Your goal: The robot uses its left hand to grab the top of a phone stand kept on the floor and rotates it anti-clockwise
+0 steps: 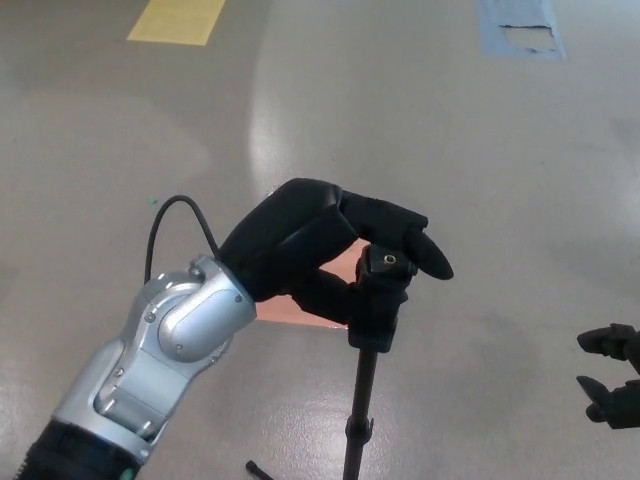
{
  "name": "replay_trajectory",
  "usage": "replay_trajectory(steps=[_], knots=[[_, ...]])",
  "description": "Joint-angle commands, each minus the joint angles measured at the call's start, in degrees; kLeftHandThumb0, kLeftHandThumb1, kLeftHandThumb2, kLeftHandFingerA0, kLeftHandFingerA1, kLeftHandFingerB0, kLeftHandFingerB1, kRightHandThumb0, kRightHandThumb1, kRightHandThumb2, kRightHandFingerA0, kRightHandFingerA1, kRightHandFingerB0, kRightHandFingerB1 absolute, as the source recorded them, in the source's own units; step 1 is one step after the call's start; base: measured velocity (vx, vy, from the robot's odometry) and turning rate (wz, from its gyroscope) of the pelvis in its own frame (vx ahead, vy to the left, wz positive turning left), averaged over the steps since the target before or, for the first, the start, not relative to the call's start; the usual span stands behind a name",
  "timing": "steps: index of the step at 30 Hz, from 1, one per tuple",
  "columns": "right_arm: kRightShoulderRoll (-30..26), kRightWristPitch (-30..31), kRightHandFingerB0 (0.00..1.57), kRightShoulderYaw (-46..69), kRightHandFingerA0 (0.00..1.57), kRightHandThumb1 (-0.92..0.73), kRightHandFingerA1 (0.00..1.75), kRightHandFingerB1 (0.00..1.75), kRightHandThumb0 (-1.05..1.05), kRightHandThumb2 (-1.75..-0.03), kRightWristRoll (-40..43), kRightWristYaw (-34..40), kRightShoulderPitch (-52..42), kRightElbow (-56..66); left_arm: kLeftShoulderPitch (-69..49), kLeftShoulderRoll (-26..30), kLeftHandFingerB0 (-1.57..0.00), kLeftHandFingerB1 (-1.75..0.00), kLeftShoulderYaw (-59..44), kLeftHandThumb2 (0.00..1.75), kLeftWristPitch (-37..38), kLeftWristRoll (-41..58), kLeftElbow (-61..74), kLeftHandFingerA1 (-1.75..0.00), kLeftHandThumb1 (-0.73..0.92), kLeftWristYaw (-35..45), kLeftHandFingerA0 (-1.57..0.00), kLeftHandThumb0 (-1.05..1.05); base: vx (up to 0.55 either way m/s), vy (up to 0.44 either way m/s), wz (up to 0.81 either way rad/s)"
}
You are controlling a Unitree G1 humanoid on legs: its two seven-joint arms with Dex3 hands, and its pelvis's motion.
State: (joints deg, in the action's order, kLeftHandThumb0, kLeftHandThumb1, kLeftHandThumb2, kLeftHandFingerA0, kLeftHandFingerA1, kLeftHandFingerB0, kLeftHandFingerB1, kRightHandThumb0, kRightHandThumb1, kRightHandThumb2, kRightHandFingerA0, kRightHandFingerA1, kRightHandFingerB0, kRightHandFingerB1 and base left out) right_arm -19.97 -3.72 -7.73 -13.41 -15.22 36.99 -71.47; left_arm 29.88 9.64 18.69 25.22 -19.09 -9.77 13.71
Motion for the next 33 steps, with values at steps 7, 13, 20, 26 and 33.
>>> replay_trajectory(steps=[7,13,20,26,33], knots=[[-0.86,1.41,0.04,-0.59,0.51,-0.6,0.65,0.44,-0.34,-1.02,-0.71,-1.54,1.55,-0.53,-1.37,-0.79,-0.86,-0.5,-2.56,0.6,-14.51,14.11,7.16,-0.5,0.66,11.17,-0.9,-0.17,0.0,0.0,0.0],[-0.76,1.61,0.04,-0.63,0.51,-0.6,0.64,0.44,-0.34,-1.02,-0.58,-1.73,1.83,-0.78,-1.29,-0.29,-0.87,-0.52,-2.75,0.6,-16.06,14.04,7.95,-0.5,0.66,12.25,-0.91,-0.16,0.0,0.0,0.0],[-0.66,2.21,0.05,-0.64,0.51,-0.6,0.65,0.44,-0.34,-1.02,-0.54,-2.02,2.35,-1.01,-1.32,-0.38,-0.89,-0.53,-2.95,0.6,-17.25,14.58,8.1,-0.51,0.67,12.9,-0.91,-0.15,0.0,0.0,0.0],[-0.79,2.16,0.04,-0.92,0.52,-0.61,0.65,0.44,-0.34,-1.03,-0.99,-1.94,2.52,-1.14,-1.57,-0.46,-0.88,-0.53,-2.77,0.6,-17.97,14.46,8.18,-0.51,0.67,12.82,-0.91,-0.16,0.0,0.0,0.0],[-0.81,2.25,0.04,-1.17,0.52,-0.61,0.65,0.44,-0.34,-1.03,-1.4,-2.04,2.78,-1.18,-1.7,-1.03,-0.84,-0.52,-3.05,0.61,-20.47,16.15,8.09,-0.52,0.68,13.35,-0.93,-0.18,0.0,0.0,0.0]])
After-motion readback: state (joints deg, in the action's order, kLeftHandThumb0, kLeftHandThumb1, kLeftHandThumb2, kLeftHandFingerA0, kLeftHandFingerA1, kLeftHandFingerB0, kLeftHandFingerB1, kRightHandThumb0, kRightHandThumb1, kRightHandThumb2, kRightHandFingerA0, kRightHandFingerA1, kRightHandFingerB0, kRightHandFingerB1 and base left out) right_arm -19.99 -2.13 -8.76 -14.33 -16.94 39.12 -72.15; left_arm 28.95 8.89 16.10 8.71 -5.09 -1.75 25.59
